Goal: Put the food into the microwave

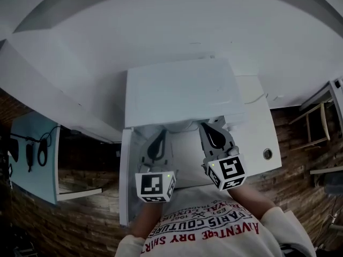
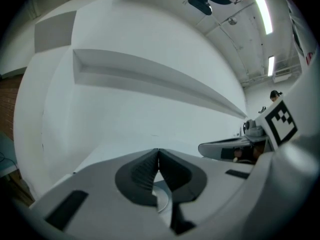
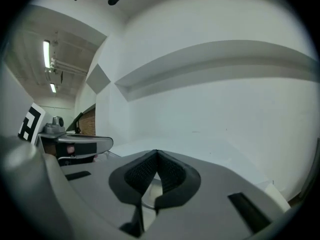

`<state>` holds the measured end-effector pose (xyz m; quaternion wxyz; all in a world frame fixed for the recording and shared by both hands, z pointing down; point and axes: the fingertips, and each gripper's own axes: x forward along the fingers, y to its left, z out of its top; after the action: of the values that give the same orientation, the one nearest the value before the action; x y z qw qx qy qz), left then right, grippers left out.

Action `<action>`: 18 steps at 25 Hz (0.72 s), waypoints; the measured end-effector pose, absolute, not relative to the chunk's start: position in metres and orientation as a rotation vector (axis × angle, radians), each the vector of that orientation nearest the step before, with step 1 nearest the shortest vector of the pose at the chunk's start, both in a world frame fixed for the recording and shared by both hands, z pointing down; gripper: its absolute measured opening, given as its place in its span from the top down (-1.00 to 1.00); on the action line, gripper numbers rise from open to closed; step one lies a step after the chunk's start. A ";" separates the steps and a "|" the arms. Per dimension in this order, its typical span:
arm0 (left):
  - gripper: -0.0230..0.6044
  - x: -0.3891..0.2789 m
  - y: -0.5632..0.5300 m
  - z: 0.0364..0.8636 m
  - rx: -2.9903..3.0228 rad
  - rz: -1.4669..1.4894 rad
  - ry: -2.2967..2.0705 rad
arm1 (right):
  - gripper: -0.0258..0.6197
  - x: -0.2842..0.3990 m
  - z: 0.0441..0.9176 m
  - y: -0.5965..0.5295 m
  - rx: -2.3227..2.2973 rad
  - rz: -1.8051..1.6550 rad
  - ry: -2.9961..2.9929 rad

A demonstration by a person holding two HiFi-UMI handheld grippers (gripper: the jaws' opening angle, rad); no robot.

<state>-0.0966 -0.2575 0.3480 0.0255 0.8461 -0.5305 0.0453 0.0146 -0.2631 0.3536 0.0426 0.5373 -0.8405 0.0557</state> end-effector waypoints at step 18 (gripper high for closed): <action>0.91 -0.100 -0.251 0.352 2.557 0.129 -1.660 | 0.89 0.015 0.362 -0.260 1.615 0.229 -2.572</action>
<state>-0.0999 -0.2507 0.3516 0.0450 0.8372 -0.5434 0.0422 0.0155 -0.2600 0.3621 0.0478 0.5297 -0.8435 0.0751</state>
